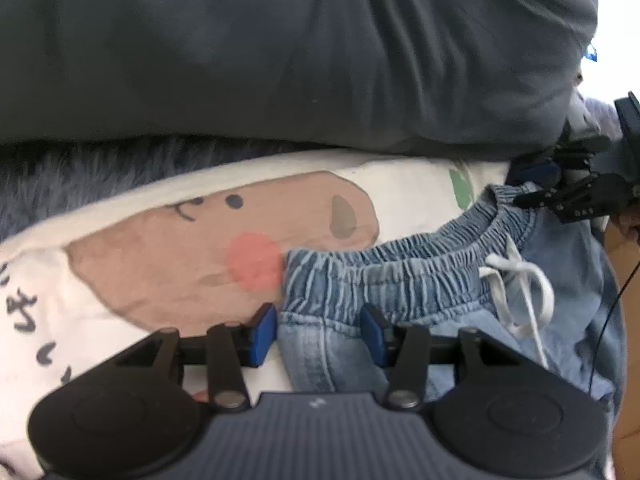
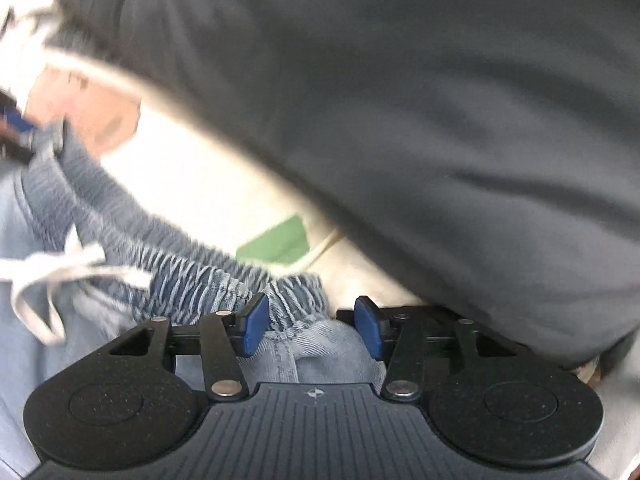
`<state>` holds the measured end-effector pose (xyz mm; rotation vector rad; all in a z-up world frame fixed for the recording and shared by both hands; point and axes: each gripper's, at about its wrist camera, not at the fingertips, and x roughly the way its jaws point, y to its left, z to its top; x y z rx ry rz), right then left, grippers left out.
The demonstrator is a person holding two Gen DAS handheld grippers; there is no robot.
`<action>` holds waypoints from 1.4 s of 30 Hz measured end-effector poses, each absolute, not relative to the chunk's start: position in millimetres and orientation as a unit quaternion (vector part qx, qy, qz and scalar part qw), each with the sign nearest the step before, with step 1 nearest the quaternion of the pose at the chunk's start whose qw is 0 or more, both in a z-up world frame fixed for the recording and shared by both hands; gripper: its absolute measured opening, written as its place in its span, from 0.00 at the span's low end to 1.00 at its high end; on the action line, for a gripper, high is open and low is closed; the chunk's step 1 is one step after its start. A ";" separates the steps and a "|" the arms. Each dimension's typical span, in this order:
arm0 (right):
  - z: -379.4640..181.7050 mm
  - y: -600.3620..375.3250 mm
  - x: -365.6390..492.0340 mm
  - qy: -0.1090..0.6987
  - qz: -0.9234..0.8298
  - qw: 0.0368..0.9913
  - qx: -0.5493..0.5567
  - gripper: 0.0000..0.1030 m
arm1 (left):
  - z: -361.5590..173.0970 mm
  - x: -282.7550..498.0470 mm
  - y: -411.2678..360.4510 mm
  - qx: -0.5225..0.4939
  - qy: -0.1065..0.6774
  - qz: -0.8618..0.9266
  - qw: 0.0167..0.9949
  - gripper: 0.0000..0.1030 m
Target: Fold clothes
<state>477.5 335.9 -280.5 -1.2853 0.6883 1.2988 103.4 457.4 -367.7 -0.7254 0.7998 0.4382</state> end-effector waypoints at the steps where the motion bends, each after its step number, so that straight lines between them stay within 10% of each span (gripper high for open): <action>1: -283.2 335.6 477.0 0.289 0.552 0.556 -0.551 0.54 | -367.9 104.1 457.4 -0.340 0.379 0.205 0.836 0.48; 17: -295.9 336.7 498.2 0.322 0.569 0.513 -0.556 0.67 | -358.5 95.2 464.0 -0.364 0.373 0.171 0.836 0.25; 28: -275.5 323.0 465.5 0.267 0.597 0.509 -0.560 0.27 | -314.1 63.3 446.7 -0.358 0.321 0.184 0.857 0.24; 42: -175.2 302.1 388.7 0.143 0.621 0.597 -0.488 0.22 | -261.5 1.2 435.0 -0.365 0.286 0.246 0.851 0.23</action>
